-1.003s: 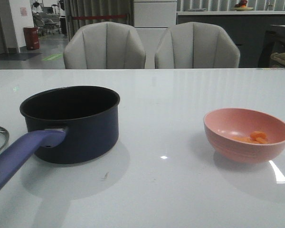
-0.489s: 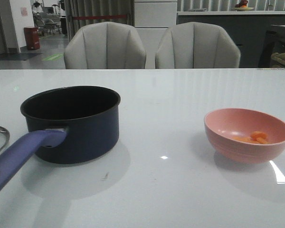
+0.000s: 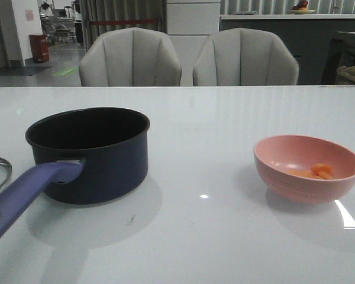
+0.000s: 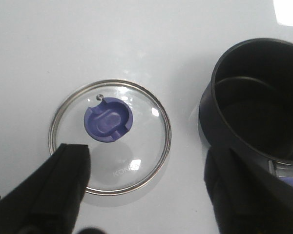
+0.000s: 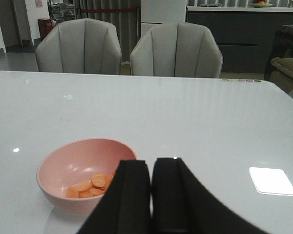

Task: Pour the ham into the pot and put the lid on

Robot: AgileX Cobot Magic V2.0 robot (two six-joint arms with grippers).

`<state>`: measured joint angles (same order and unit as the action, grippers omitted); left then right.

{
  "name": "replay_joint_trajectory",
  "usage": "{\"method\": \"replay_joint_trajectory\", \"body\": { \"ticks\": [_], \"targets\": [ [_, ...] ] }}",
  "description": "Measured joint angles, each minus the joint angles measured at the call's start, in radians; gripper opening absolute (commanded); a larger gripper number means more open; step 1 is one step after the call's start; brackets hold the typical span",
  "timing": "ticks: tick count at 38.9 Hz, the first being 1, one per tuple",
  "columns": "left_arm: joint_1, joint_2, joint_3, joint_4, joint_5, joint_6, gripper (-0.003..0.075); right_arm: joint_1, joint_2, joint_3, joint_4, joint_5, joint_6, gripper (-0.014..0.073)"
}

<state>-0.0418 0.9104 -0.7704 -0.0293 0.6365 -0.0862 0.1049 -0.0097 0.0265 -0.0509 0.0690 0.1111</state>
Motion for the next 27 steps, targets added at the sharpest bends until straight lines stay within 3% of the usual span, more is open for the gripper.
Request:
{"method": "replay_joint_trajectory", "body": {
  "ticks": [12, 27],
  "targets": [
    [-0.048, -0.443, 0.304, 0.019, -0.262, 0.000, 0.0511, 0.000, 0.000, 0.000, 0.000, 0.005, 0.000, 0.0181],
    [-0.089, -0.782, 0.452, 0.006, -0.233, 0.000, 0.0511, 0.000, 0.000, 0.000, 0.000, 0.008, 0.000, 0.0181]
  ]
}}
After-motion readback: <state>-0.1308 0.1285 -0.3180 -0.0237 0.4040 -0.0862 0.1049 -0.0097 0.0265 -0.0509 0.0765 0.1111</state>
